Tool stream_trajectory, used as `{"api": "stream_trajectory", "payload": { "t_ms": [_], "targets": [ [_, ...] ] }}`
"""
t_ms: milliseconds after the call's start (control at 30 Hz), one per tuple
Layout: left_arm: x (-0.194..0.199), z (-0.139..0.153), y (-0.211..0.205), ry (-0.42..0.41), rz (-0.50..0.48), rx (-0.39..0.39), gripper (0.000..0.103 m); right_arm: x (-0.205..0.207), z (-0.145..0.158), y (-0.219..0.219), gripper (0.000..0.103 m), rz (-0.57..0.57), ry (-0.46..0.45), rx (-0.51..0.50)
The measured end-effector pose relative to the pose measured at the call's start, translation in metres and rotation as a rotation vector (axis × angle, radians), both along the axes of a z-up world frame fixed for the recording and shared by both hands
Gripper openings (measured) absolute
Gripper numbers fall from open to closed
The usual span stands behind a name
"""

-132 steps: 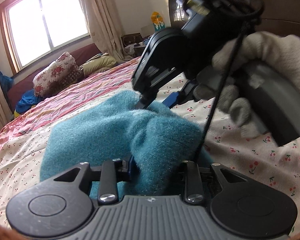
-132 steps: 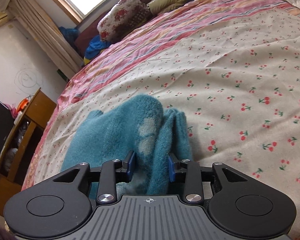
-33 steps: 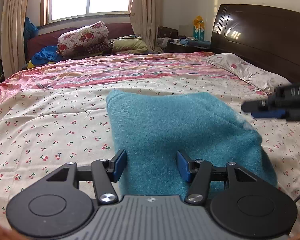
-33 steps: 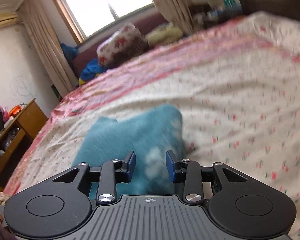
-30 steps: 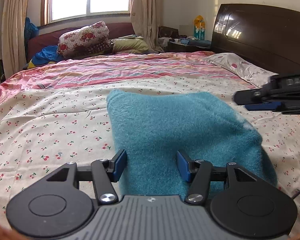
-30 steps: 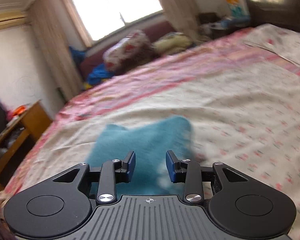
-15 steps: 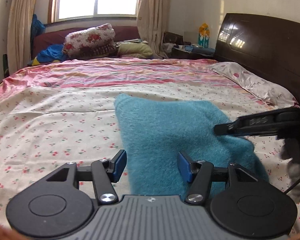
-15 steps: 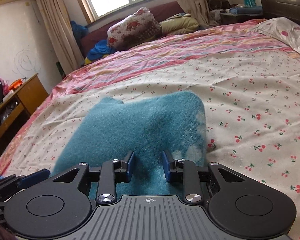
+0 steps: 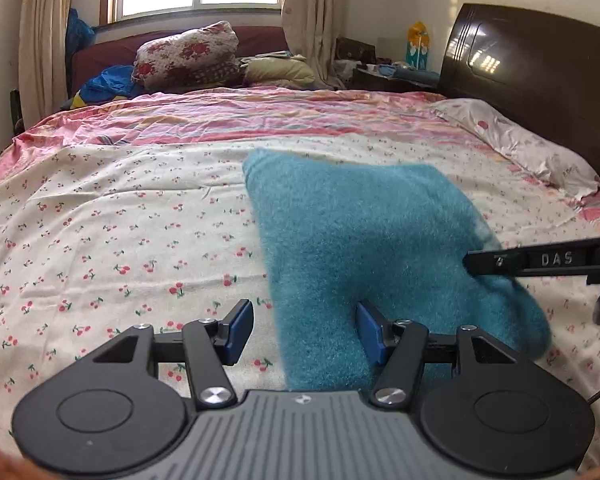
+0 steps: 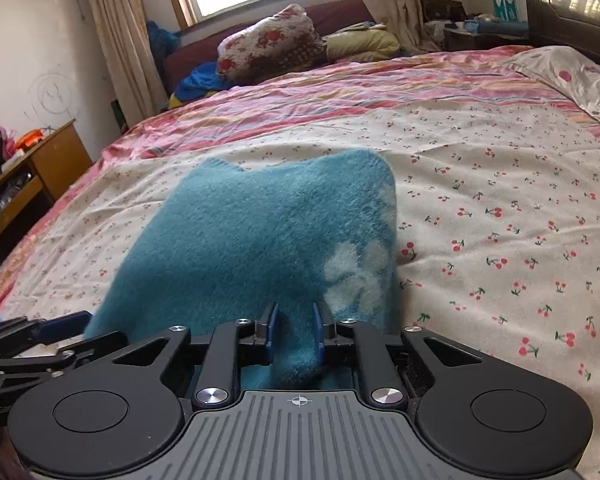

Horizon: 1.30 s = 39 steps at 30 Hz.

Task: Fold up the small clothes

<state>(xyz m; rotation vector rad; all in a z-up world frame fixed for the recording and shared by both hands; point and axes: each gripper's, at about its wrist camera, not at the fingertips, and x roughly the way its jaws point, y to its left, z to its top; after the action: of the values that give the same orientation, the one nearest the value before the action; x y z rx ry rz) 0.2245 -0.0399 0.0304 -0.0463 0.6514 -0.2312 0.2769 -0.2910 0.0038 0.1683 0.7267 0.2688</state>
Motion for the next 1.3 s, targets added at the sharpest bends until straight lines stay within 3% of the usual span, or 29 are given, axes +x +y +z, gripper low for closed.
{"api": "stream_trajectory", "payload": {
  "t_ms": [167,267,400,533,700,867,967,1067,1300],
  "targets": [
    [0.003,0.022,-0.002,-0.08,-0.007,-0.007,0.061,-0.009,0.013,-0.008,0.015,-0.011,-0.029,0.047],
    [0.025,0.024,-0.01,-0.086,-0.005,0.015,0.061,-0.008,0.021,-0.011,0.023,-0.021,-0.068,0.053],
    [0.06,0.022,-0.019,-0.074,0.014,0.026,0.061,0.015,0.026,-0.007,0.024,-0.032,-0.095,0.012],
    [0.091,0.01,-0.024,-0.056,0.035,0.057,0.063,0.05,0.017,-0.003,0.023,-0.047,-0.08,-0.041],
    [0.109,-0.001,-0.024,-0.016,0.035,0.028,0.064,0.077,-0.005,-0.003,0.021,-0.061,-0.031,-0.08],
    [0.104,0.002,-0.028,-0.025,0.046,0.048,0.066,0.081,-0.011,-0.018,0.019,-0.088,-0.005,0.007],
    [0.096,0.012,-0.026,-0.02,0.066,0.056,0.066,0.071,0.003,-0.015,0.021,-0.099,-0.014,-0.007],
    [0.08,0.02,-0.021,-0.026,0.083,0.07,0.065,0.051,0.02,-0.014,0.026,-0.097,-0.042,-0.005],
    [0.042,0.021,-0.009,-0.035,0.086,0.073,0.065,-0.013,0.031,-0.002,0.026,-0.003,-0.062,-0.03]
  ]
}}
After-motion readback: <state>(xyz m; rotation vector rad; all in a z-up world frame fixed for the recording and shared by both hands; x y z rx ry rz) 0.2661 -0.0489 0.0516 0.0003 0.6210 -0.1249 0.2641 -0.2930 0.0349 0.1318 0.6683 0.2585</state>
